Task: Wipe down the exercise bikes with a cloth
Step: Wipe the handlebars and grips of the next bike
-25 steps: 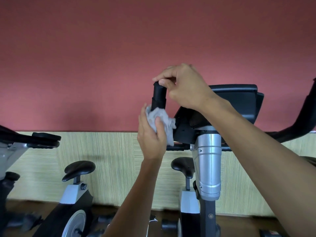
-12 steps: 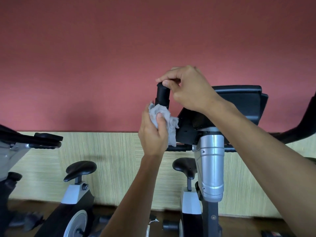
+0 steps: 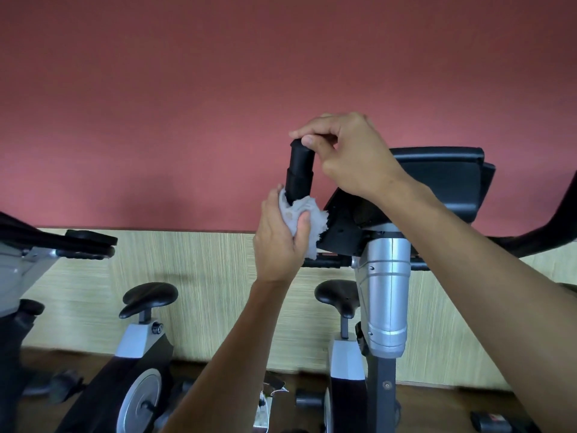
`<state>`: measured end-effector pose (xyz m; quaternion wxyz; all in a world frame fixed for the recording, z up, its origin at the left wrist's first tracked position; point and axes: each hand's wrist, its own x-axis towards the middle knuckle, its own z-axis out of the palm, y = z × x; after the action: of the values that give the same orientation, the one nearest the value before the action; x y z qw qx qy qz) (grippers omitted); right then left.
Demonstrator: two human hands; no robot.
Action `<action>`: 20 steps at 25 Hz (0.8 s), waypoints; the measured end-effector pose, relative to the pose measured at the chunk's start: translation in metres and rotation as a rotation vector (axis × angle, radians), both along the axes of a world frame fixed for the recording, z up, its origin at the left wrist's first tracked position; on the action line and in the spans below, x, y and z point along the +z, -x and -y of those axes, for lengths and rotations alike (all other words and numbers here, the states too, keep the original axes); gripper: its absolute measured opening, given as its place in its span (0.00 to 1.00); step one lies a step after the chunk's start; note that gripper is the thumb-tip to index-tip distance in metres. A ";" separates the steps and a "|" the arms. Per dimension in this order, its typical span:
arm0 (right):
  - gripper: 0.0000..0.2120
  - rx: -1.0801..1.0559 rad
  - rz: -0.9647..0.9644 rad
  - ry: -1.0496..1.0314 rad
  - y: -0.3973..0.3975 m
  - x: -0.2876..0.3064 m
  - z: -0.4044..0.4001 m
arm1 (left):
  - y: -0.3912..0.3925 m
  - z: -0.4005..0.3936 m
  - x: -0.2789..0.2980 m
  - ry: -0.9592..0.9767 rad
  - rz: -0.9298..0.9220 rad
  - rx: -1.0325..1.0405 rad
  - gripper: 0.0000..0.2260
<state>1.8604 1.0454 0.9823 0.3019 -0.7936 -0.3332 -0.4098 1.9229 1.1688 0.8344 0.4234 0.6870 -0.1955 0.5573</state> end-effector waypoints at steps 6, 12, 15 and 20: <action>0.11 -0.062 0.072 0.033 -0.003 -0.003 -0.003 | 0.015 -0.065 0.003 0.486 0.037 -0.041 0.12; 0.10 -0.348 0.723 0.552 0.003 -0.037 -0.008 | 0.003 -0.073 -0.005 0.247 -0.062 -0.133 0.19; 0.16 -0.503 0.680 0.776 -0.003 -0.065 -0.015 | -0.017 -0.062 -0.013 -0.063 -0.073 -0.276 0.25; 0.20 -0.766 0.537 0.826 0.005 -0.076 -0.032 | -0.061 -0.050 -0.012 -0.319 0.040 -0.422 0.34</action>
<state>1.8557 1.0776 0.9067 -0.2926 -0.7773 -0.2202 -0.5115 1.9841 1.2188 0.8224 0.4128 0.6777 -0.4281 0.4324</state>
